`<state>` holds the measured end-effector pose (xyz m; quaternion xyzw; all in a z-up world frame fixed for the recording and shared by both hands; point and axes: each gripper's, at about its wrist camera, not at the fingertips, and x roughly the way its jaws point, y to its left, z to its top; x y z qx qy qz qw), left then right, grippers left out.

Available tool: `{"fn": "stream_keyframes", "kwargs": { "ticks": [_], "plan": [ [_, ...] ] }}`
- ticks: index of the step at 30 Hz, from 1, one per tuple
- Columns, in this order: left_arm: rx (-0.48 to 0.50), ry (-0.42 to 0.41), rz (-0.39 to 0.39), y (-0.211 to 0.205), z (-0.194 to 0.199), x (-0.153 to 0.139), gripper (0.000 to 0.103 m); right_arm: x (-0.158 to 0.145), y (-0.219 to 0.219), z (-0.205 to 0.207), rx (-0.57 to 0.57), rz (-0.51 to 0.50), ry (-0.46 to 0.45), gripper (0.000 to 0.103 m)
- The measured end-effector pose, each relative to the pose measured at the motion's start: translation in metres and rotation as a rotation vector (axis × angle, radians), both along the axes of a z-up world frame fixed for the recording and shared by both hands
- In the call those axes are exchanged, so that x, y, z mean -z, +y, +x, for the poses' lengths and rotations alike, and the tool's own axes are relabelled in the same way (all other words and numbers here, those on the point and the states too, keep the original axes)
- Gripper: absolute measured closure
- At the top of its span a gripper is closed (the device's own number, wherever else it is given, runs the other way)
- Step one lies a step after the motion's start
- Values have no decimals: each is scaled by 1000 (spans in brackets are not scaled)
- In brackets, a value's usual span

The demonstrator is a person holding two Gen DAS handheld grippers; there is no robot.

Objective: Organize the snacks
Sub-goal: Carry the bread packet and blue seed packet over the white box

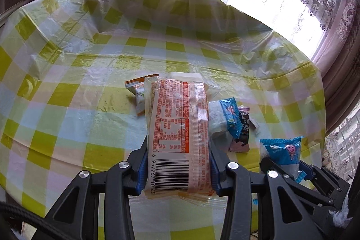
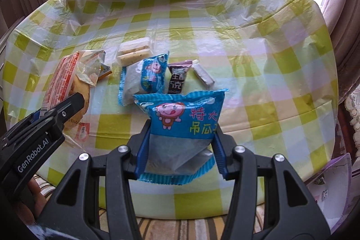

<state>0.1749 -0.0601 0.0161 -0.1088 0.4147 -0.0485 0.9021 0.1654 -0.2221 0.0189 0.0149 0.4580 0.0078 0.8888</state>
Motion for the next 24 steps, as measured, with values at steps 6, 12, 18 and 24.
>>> {"fn": "stream_keyframes", "kwargs": {
  "ticks": [6, 12, 18, 24],
  "plan": [
    [112, 15, 6, -39, -9, -3, 59, -6, -37, -16, 69, -7, -8, 50],
    [228, 22, 16, -82, -22, -8, 59, -11, -77, -36, 144, -26, -9, 50],
    [330, 35, 30, -122, -34, -10, 58, -13, -117, -56, 222, -43, -5, 50],
    [420, 53, 37, -155, -45, -10, 58, -11, -151, -76, 286, -50, 2, 50]
  ]
}}
